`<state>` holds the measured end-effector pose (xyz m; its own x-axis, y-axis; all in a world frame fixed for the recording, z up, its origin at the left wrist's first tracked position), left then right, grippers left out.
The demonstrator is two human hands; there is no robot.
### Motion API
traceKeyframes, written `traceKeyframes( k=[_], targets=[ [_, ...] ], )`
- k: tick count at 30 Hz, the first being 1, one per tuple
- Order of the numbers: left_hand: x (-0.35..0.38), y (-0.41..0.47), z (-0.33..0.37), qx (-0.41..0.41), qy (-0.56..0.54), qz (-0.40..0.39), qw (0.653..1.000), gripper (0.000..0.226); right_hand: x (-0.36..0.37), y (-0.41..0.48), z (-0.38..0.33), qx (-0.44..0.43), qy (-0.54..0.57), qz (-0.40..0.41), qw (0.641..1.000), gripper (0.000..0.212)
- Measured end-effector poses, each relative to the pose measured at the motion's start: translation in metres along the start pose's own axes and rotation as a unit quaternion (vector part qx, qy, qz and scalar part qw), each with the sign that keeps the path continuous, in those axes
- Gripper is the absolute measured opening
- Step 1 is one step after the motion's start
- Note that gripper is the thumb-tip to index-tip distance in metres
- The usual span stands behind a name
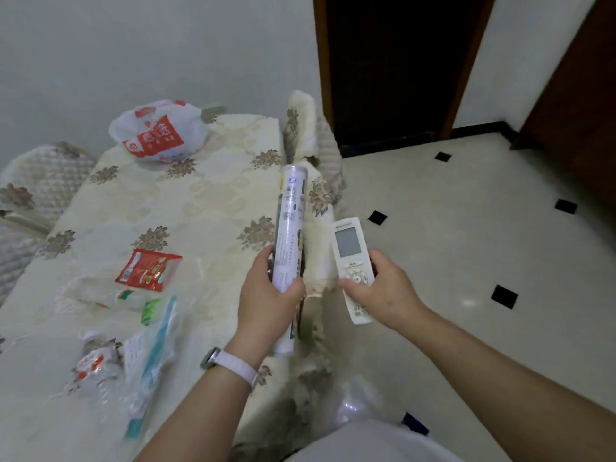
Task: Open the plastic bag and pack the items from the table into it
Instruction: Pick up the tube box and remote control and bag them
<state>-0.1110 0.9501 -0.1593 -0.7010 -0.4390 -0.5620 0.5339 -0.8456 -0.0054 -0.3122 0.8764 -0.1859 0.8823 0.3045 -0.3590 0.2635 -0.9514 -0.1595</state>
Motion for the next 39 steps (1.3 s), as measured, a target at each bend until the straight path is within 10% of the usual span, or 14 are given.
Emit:
traceKeyframes(
  k=[20, 39],
  targets=[
    [0.291, 0.033, 0.185, 0.156, -0.033, -0.249, 0.955, 0.061, -0.281, -0.005, 0.103, 0.121, 0.036, 0.27, 0.955, 0.025],
    [0.397, 0.315, 0.261, 0.146, -0.067, -0.234, 0.959, 0.052, -0.358, 0.313, 0.052, 0.098, 0.006, 0.277, 0.956, 0.025]
  ],
)
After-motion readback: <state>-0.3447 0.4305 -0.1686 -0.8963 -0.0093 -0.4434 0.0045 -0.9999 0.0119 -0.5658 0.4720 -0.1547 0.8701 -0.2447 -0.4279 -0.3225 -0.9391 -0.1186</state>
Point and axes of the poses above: each hand's wrist, its own y-axis towards the middle knuckle, its own x-axis out of the palm, z = x × y, the point moved 7 cm from there along y, towards the middle knuckle, and after that the axes turned 2 degrees about z, right-handed, at the moved point
